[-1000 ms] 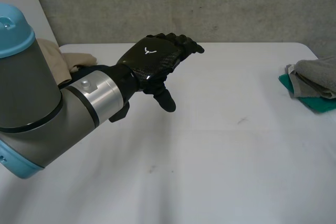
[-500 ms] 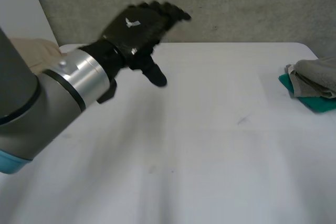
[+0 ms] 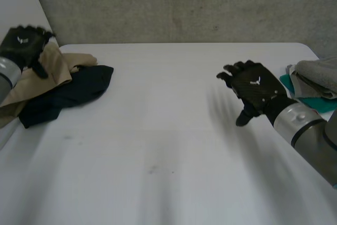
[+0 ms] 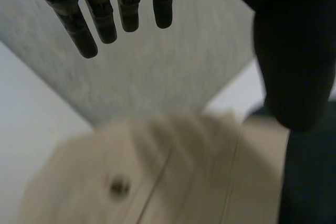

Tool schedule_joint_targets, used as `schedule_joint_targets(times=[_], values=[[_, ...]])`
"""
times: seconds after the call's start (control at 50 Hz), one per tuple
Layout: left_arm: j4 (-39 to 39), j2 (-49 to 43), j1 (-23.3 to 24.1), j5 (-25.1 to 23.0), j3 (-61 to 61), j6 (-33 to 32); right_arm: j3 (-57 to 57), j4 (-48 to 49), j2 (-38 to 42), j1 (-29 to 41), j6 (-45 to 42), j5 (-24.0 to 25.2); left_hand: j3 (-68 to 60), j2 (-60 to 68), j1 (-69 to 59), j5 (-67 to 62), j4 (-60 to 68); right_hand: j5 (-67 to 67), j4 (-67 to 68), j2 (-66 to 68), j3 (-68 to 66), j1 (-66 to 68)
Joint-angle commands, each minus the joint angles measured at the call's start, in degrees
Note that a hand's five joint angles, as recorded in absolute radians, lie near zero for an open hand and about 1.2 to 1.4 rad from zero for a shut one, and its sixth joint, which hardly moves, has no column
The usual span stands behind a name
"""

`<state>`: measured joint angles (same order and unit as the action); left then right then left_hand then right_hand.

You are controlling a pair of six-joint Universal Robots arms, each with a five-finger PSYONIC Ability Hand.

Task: Fold the laundry.

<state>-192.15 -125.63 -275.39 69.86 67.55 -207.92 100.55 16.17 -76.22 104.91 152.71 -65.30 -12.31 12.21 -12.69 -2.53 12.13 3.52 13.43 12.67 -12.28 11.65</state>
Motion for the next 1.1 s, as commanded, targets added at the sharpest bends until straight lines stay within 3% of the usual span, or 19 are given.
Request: schedule_joint_targets(times=[0.02,0.06,0.08,0.12,0.14,0.24,0.38,0.48,0.56,0.6,0.7,0.74,0.76,0.78,0.84,0.96,1.1], values=[[-3.58,-11.03,-1.99,3.96,-5.93,-10.39,3.07,0.18,0.2,-0.85,-1.36,0.08,-12.17,12.27,-11.78,-11.95,12.34,-3.52,-3.43,-2.67,2.28,-1.65],[-5.68,-11.91,-1.99,4.67,-6.2,-10.48,3.77,0.18,0.2,-1.11,-1.36,0.17,-22.91,23.01,-22.52,-22.69,23.08,-3.52,-3.43,-2.67,2.28,-1.65],[-8.13,-12.27,-1.82,5.37,-6.11,-10.48,3.95,0.18,0.2,-1.2,-1.36,0.08,-42.78,42.89,-42.4,-42.57,42.96,-3.52,-3.43,-2.67,2.28,-1.65],[-10.34,-12.18,-1.29,6.07,-5.85,-10.4,4.3,0.01,0.29,-1.81,-1.54,0.08,-65.92,66.02,-65.53,-65.7,66.1,-3.52,-3.43,-2.67,2.28,-1.65],[-11.57,-12.09,-1.03,6.51,-5.59,-10.4,4.39,0.01,0.29,-2.08,-1.63,0.0,-67.67,67.77,-67.29,-67.46,67.85,-3.52,-3.43,-2.67,2.28,-1.65],[-17.02,-6.15,3.79,11.69,-1.47,-7.77,4.92,0.01,0.2,-3.49,-1.71,0.08,-67.69,67.79,-67.31,-67.47,67.87,-3.52,-3.43,-2.67,2.28,-1.65],[-18.44,6.53,11.09,13.02,4.87,1.9,4.92,0.09,0.2,-4.45,-1.45,-0.01,-67.69,67.79,-67.31,-67.47,67.87,-3.52,-3.43,-2.67,2.28,-1.65],[-15.9,15.49,22.6,13.11,8.21,10.51,4.92,0.18,-0.15,-4.98,-1.28,-0.09,-67.69,67.79,-67.31,-67.47,67.87,-3.52,-3.43,-2.67,2.28,-1.65],[-13.17,17.88,32.0,13.54,8.39,17.45,4.65,0.18,-0.42,-5.68,-1.01,-0.27,-67.69,67.79,-67.31,-67.47,67.87,-3.52,-3.43,-2.67,2.28,-1.65],[-12.9,17.7,34.56,13.55,8.21,19.04,4.56,0.18,-0.42,-5.86,-1.01,-0.71,-67.69,67.79,-67.31,-67.47,67.87,-3.52,-3.43,-2.67,2.28,-1.65],[-12.73,8.58,43.7,14.78,4.71,21.42,4.48,0.18,-0.5,-5.86,-0.92,-2.9,-67.69,67.79,-67.31,-67.47,67.87,-3.52,-3.43,-2.67,2.28,-1.65],[-12.11,4.89,46.42,14.95,3.3,21.33,4.3,0.09,-0.5,-5.86,-0.75,-3.87,-42.29,42.39,-41.91,-42.07,42.47,-3.52,-3.43,-2.67,2.28,-1.65],[-11.07,2.52,49.04,14.95,2.86,21.07,4.21,0.09,-0.59,-5.95,-0.49,-4.13,-11.34,11.44,-10.95,-11.12,11.52,-3.52,-3.43,-2.67,2.28,-1.65],[-10.36,1.63,49.94,14.87,2.77,20.98,4.21,0.09,-0.59,-6.04,-0.22,-4.4,1.79,-1.69,2.18,2.01,-1.62,-3.52,-3.43,-2.67,2.28,-1.65],[-6.59,0.74,51.53,14.95,3.64,20.98,3.77,0.01,-1.03,-7.0,1.27,-4.93,2.26,-2.15,2.64,2.47,-2.08,-3.52,-3.43,-2.67,2.28,-1.65],[-2.01,3.28,50.31,15.3,6.8,20.81,2.28,-0.52,-2.26,-9.55,5.31,-5.01,2.26,-2.16,2.65,2.48,-2.08,-3.52,-3.43,-2.67,2.28,-1.65],[-1.74,9.44,41.17,15.22,10.67,20.28,-0.62,-3.94,-3.23,-9.82,10.67,-5.01,1.42,-1.32,1.81,1.64,-1.24,-3.52,-3.43,-2.67,2.28,-1.65]])
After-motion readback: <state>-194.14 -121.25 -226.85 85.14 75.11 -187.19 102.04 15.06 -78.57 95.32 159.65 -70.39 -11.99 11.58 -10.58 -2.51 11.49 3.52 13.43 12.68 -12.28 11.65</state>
